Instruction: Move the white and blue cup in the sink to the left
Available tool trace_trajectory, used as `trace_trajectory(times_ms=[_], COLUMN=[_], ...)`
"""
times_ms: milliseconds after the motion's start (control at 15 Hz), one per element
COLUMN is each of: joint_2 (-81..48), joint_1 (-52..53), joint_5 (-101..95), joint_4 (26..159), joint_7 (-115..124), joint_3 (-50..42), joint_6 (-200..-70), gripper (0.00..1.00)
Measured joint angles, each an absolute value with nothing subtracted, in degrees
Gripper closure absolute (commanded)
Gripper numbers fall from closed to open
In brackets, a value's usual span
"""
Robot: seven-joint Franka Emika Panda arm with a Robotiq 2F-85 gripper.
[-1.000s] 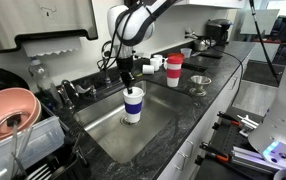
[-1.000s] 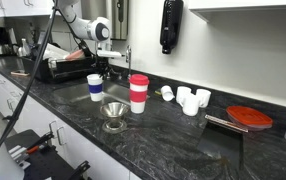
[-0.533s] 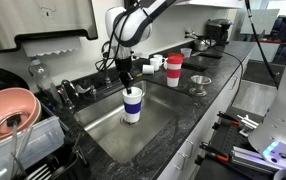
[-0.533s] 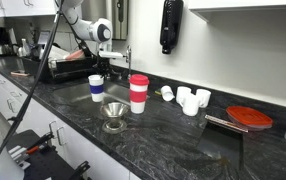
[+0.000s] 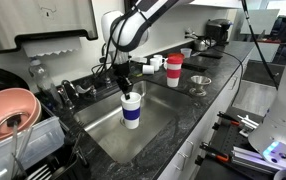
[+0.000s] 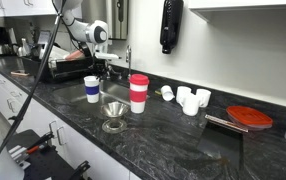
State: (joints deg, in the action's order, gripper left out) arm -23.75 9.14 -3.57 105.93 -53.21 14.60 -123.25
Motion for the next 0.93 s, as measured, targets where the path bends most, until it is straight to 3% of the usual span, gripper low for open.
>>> trace_trajectory(times_ms=[800,867,933], joint_2=[-29.5,-29.7,-29.8], joint_1=[14.2,14.3,14.4], joint_5=[-6.9,-7.0,-7.1], joint_4=[106.4,106.4,106.4], joint_7=[-53.0,-52.9,-52.8], joint_3=[15.6,15.6,15.6], joint_6=[-126.0,-126.3,-126.5], gripper=[0.98,0.92,0.73])
